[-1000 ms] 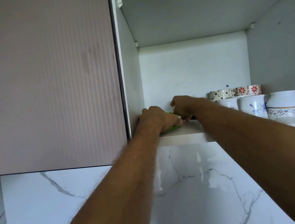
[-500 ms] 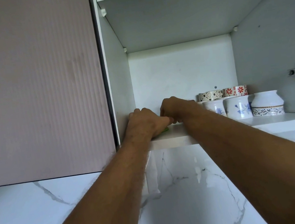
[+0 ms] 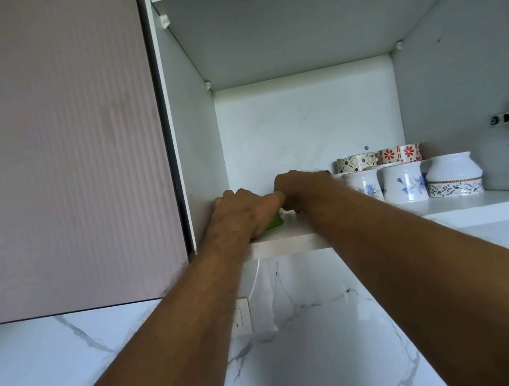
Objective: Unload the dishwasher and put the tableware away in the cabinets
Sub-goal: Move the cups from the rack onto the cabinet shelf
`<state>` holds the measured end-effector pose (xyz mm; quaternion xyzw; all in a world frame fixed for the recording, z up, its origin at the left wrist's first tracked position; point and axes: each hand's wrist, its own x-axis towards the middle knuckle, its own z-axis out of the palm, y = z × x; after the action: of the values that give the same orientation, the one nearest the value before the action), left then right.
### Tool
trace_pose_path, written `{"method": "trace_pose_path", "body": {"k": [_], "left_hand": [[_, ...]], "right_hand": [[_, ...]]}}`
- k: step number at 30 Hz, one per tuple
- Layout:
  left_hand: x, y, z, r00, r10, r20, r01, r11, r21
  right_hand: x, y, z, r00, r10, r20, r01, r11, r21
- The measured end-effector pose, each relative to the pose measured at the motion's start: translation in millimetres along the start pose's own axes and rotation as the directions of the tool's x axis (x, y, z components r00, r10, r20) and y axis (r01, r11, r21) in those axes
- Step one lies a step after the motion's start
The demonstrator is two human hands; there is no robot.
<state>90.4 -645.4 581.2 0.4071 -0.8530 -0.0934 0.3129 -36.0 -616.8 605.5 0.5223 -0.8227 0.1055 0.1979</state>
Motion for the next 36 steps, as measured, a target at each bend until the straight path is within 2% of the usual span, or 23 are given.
{"method": "trace_pose_path", "body": {"k": [5, 9, 11, 14, 17, 21, 24, 29, 32, 36], "left_hand": [[2, 1, 2, 0.999, 0.019, -0.048, -0.014, 0.995, 0.097], [-4, 1, 1, 0.971, 0.080, -0.225, -0.062, 0.994, 0.086], [-10, 3, 0, 0.957, 0.135, -0.255, -0.109, 0.987, 0.114], [-12, 3, -3, 0.943, 0.140, -0.301, -0.101, 0.985, 0.141], [-6, -3, 3, 0.950, 0.148, -0.273, -0.146, 0.989, 0.027], [-10, 2, 0, 0.968, 0.124, -0.219, -0.116, 0.992, 0.048], [-15, 5, -2, 0.964, 0.110, -0.241, -0.107, 0.994, 0.024], [-20, 3, 1, 0.908, 0.259, -0.331, -0.247, 0.966, 0.078], [-15, 2, 3, 0.835, 0.328, -0.441, -0.344, 0.938, 0.046], [-24, -1, 0, 0.753, 0.423, -0.504, -0.459, 0.887, 0.060]], "right_hand": [[-7, -1, -4, 0.998, 0.020, -0.067, -0.017, 0.999, 0.050], [-13, -4, -11, 0.998, 0.036, -0.053, -0.031, 0.996, 0.088], [-16, -3, -13, 0.999, 0.041, -0.032, -0.038, 0.995, 0.092], [-22, 1, -18, 0.998, 0.061, 0.001, -0.061, 0.994, 0.095], [-27, -1, -19, 0.998, 0.060, -0.011, -0.059, 0.996, 0.073], [-36, -9, -18, 0.995, 0.056, -0.086, -0.054, 0.998, 0.024], [-46, -6, -23, 0.986, 0.156, -0.051, -0.153, 0.986, 0.067], [-62, -4, -33, 0.968, 0.250, 0.005, -0.249, 0.961, 0.120], [-72, -5, -28, 0.978, 0.203, -0.051, -0.199, 0.977, 0.074], [-112, 0, -29, 0.973, 0.201, -0.116, -0.184, 0.973, 0.142]]}}
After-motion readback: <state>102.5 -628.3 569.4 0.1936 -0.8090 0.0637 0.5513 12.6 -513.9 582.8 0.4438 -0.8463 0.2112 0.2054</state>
